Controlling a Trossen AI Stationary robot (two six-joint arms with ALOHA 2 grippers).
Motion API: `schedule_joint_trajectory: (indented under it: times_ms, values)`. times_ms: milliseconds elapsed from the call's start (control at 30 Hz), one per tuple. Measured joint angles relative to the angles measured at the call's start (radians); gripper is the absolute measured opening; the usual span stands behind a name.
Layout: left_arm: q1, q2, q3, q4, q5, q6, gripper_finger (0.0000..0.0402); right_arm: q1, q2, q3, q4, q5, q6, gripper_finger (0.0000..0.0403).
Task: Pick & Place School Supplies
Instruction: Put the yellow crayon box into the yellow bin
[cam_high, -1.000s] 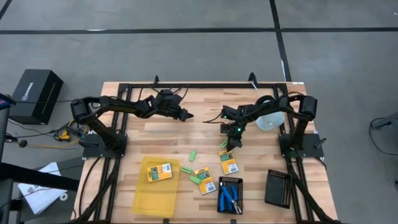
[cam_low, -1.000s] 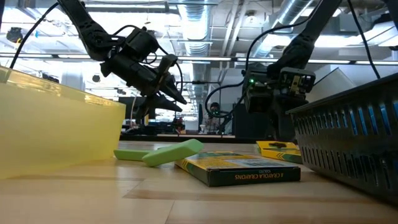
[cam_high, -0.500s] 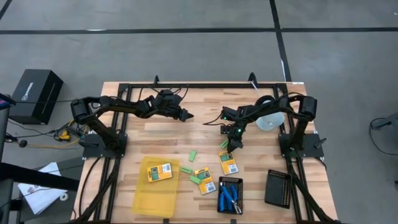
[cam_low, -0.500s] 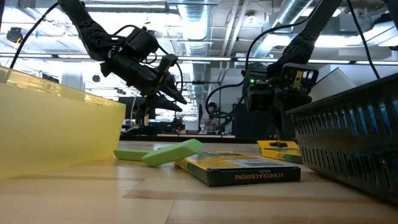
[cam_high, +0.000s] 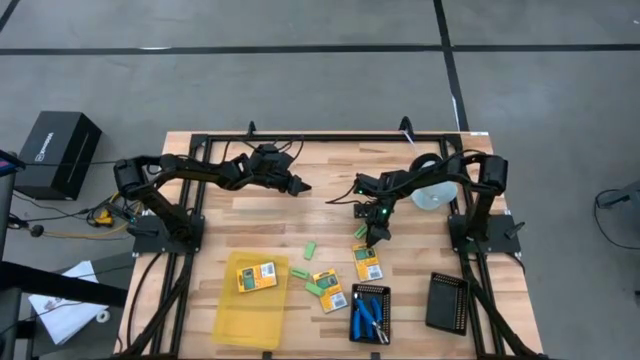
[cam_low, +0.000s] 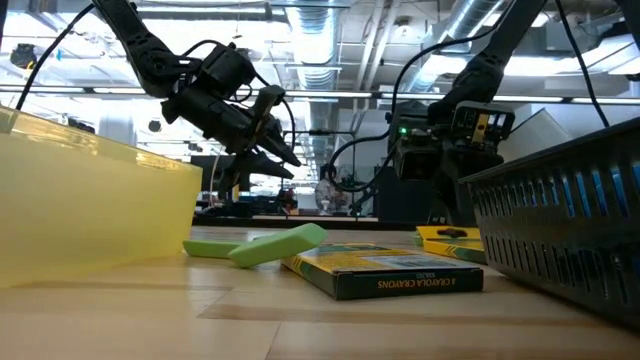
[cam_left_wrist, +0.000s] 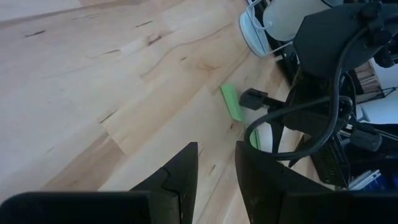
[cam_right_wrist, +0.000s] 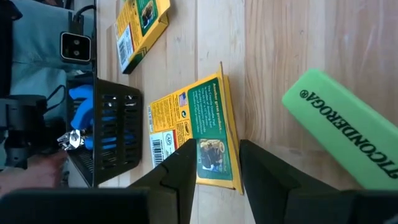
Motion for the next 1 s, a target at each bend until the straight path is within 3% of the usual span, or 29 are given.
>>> schedule_joint_trajectory:
  times_ms: [200,400,667,1000]
  values:
    - [0.000,0.000,0.000,0.000,0.004,0.002,0.0101,0.002,-0.001,-0.002,0.003,0.030,0.007,0.0092]
    - [0.000,0.000,0.000,0.001,0.004,0.002,0.0101,0.003,0.000,-0.003,0.000,0.052,-0.004,0.0010]
    - [0.000,0.000,0.000,0.013,0.003,0.003,0.0101,-0.013,0.002,0.001,0.003,-0.007,0.007,0.0001]
    - [0.000,0.000,0.000,0.094,-0.001,0.003,0.0101,-0.086,0.010,0.124,-0.071,-0.115,0.009,0.0000]
